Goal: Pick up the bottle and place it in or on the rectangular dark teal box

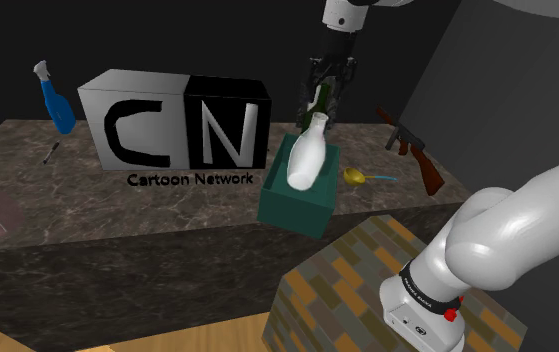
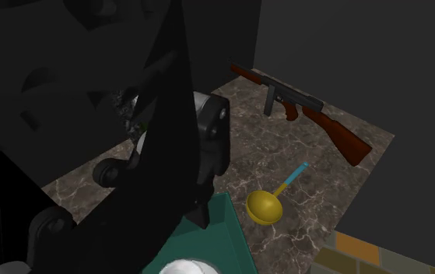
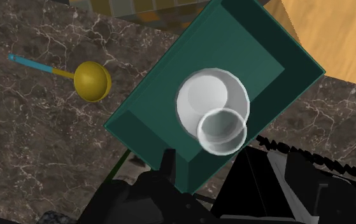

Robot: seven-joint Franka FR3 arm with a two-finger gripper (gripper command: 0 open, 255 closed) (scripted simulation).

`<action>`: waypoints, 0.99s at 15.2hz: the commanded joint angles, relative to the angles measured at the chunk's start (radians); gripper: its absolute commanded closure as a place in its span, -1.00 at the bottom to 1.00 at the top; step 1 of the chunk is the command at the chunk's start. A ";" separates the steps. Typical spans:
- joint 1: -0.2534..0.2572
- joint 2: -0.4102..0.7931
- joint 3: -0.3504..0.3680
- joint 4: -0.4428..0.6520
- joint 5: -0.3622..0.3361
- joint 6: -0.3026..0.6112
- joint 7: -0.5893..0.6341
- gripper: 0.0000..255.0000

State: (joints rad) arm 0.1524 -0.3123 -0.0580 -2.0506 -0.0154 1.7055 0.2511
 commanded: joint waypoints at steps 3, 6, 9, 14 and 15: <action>0.000 0.000 0.000 0.000 0.000 0.000 0.000 -1.00; 0.000 0.009 0.000 0.076 0.001 -0.067 -0.001 -1.00; 0.001 0.021 0.001 0.149 0.002 -0.127 -0.001 -1.00; 0.001 0.021 0.001 0.149 0.002 -0.127 -0.001 -1.00; 0.001 0.021 0.001 0.149 0.002 -0.127 -0.001 -1.00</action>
State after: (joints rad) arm 0.1532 -0.2912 -0.0575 -1.9024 -0.0140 1.5785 0.2499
